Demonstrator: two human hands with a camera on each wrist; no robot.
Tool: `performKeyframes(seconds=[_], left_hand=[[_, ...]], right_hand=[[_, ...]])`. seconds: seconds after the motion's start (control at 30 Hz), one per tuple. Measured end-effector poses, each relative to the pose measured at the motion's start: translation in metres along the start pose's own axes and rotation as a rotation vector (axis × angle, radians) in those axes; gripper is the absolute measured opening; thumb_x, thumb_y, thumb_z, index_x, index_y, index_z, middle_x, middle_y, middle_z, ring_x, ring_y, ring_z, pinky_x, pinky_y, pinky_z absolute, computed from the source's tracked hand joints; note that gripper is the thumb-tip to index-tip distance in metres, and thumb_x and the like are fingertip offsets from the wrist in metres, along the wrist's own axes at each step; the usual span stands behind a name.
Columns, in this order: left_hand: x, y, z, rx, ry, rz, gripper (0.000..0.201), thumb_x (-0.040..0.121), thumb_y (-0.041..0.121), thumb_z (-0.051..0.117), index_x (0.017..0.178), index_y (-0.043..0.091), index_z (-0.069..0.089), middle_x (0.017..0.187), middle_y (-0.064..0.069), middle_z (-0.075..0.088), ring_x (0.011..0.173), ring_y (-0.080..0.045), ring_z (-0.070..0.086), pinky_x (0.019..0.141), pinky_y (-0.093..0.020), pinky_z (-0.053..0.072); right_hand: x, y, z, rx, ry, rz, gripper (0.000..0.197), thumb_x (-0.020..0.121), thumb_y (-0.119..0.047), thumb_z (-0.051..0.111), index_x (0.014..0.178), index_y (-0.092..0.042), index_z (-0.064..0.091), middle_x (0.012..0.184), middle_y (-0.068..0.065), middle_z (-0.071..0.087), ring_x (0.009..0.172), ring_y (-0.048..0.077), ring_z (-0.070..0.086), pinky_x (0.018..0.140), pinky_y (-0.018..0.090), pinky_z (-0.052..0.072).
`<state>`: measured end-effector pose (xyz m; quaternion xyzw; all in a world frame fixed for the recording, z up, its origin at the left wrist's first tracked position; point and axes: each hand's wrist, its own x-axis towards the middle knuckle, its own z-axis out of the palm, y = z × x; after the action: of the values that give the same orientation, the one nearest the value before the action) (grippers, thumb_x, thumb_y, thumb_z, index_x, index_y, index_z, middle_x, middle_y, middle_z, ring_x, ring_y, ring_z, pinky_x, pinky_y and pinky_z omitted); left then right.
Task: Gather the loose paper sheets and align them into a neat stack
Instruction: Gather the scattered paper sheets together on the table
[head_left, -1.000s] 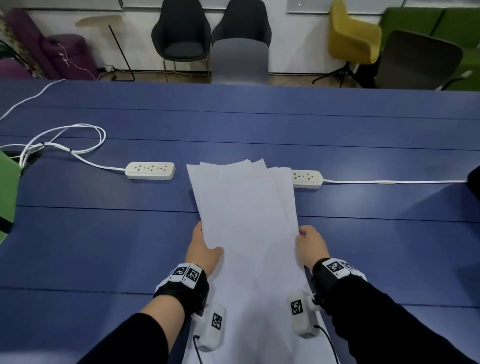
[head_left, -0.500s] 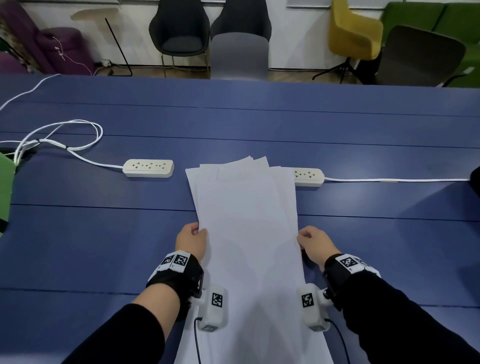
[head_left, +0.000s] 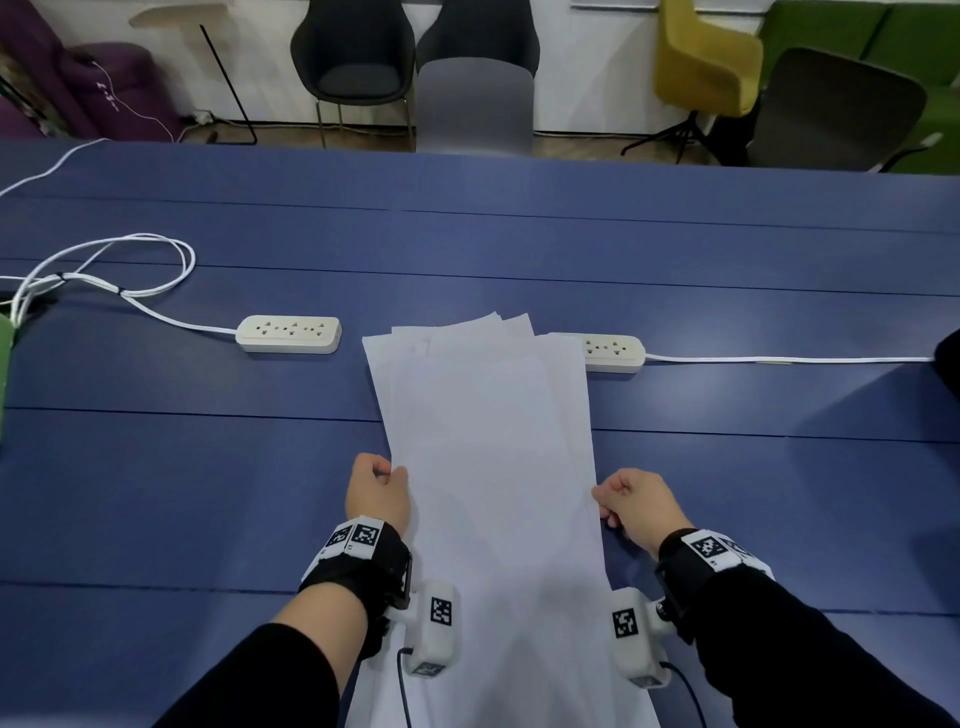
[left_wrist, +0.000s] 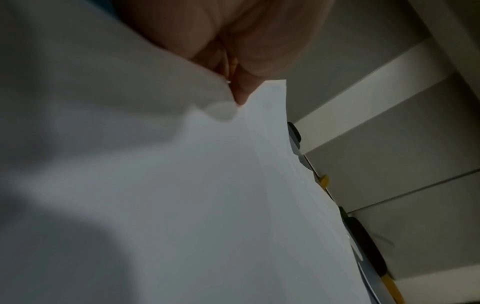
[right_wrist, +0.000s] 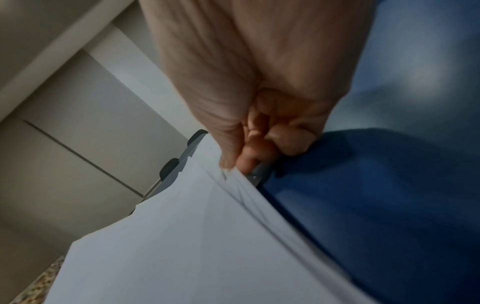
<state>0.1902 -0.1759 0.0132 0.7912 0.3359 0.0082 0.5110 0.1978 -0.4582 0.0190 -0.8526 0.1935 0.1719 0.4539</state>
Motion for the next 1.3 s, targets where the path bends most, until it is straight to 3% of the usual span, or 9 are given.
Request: performKeyframes(seconds=[0.1, 0.2, 0.4, 0.6, 0.73, 0.87, 1.0, 1.13, 1.3], left_hand=[[-0.002, 0.000, 0.000, -0.016, 0.008, 0.002, 0.008, 0.092, 0.009, 0.051, 0.091, 0.008, 0.044, 0.066, 0.003, 0.043, 0.058, -0.012, 0.041, 0.053, -0.020, 0.030], [-0.002, 0.000, 0.000, -0.018, 0.013, -0.001, 0.007, 0.092, 0.009, 0.051, 0.091, 0.008, 0.044, 0.066, 0.003, 0.042, 0.057, -0.011, 0.040, 0.052, -0.021, 0.030], [0.000, 0.000, 0.000, -0.026, 0.018, -0.004, 0.006, 0.091, 0.010, 0.051, 0.091, 0.008, 0.045, 0.065, 0.003, 0.043, 0.057, -0.012, 0.040, 0.052, -0.021, 0.030], [0.003, 0.000, 0.001, -0.018, -0.014, -0.006, 0.006, 0.089, 0.011, 0.052, 0.090, 0.010, 0.046, 0.065, 0.001, 0.045, 0.057, -0.017, 0.041, 0.052, -0.026, 0.033], [0.003, 0.002, -0.003, -0.036, -0.024, 0.003, 0.007, 0.090, 0.012, 0.051, 0.094, 0.008, 0.046, 0.070, 0.001, 0.046, 0.062, -0.018, 0.044, 0.054, -0.024, 0.033], [0.001, 0.009, -0.007, -0.102, -0.049, -0.018, 0.025, 0.094, 0.014, 0.047, 0.119, 0.010, 0.050, 0.101, -0.001, 0.055, 0.087, -0.021, 0.052, 0.077, -0.027, 0.037], [0.003, 0.012, -0.005, -0.045, -0.078, 0.042, 0.037, 0.094, 0.005, 0.039, 0.126, 0.010, 0.056, 0.115, -0.007, 0.063, 0.095, -0.022, 0.053, 0.081, -0.025, 0.036], [0.006, 0.016, 0.004, 0.087, -0.139, 0.112, 0.046, 0.095, 0.011, 0.040, 0.141, 0.008, 0.038, 0.140, -0.014, 0.047, 0.124, -0.031, 0.046, 0.099, -0.032, 0.036], [0.019, 0.023, 0.011, 0.198, -0.211, 0.101, 0.043, 0.096, 0.021, 0.041, 0.137, 0.008, 0.039, 0.138, -0.018, 0.045, 0.125, -0.035, 0.045, 0.105, -0.040, 0.037]], right_hand=[[-0.004, 0.001, -0.003, 0.001, -0.042, -0.023, 0.024, 0.090, 0.002, 0.047, 0.071, -0.007, 0.058, 0.064, 0.005, 0.063, 0.050, 0.014, 0.050, 0.050, 0.015, 0.044], [-0.007, 0.004, -0.005, -0.118, -0.058, -0.051, 0.022, 0.087, -0.003, 0.052, 0.067, -0.012, 0.058, 0.064, 0.000, 0.063, 0.057, 0.014, 0.052, 0.065, 0.026, 0.047], [-0.013, 0.002, -0.011, -0.433, -0.255, -0.053, 0.025, 0.079, -0.013, 0.062, 0.057, -0.017, 0.052, 0.061, -0.004, 0.055, 0.061, 0.014, 0.048, 0.059, 0.025, 0.040], [-0.008, -0.006, -0.007, -0.268, -0.059, -0.097, 0.016, 0.087, -0.017, 0.057, 0.071, -0.019, 0.057, 0.073, -0.001, 0.062, 0.081, 0.026, 0.064, 0.077, 0.033, 0.050], [-0.013, -0.007, 0.001, -0.325, -0.129, -0.102, 0.023, 0.086, -0.016, 0.059, 0.066, -0.017, 0.048, 0.064, -0.001, 0.061, 0.063, 0.018, 0.058, 0.067, 0.028, 0.048], [-0.009, -0.007, -0.002, -0.224, -0.050, -0.049, 0.010, 0.085, -0.015, 0.061, 0.075, -0.013, 0.060, 0.063, 0.001, 0.067, 0.067, 0.019, 0.065, 0.067, 0.029, 0.052], [-0.001, -0.015, 0.009, -0.158, 0.085, -0.073, 0.013, 0.088, -0.016, 0.059, 0.098, -0.011, 0.065, 0.081, 0.002, 0.068, 0.083, 0.024, 0.064, 0.078, 0.034, 0.051], [0.001, -0.026, 0.017, -0.245, 0.108, -0.124, 0.024, 0.092, -0.015, 0.051, 0.114, -0.014, 0.062, 0.100, 0.004, 0.065, 0.089, 0.024, 0.057, 0.076, 0.028, 0.043], [0.011, -0.031, 0.024, -0.309, 0.078, -0.168, 0.029, 0.095, -0.010, 0.042, 0.118, -0.011, 0.060, 0.113, 0.015, 0.063, 0.098, 0.032, 0.059, 0.081, 0.035, 0.048]])
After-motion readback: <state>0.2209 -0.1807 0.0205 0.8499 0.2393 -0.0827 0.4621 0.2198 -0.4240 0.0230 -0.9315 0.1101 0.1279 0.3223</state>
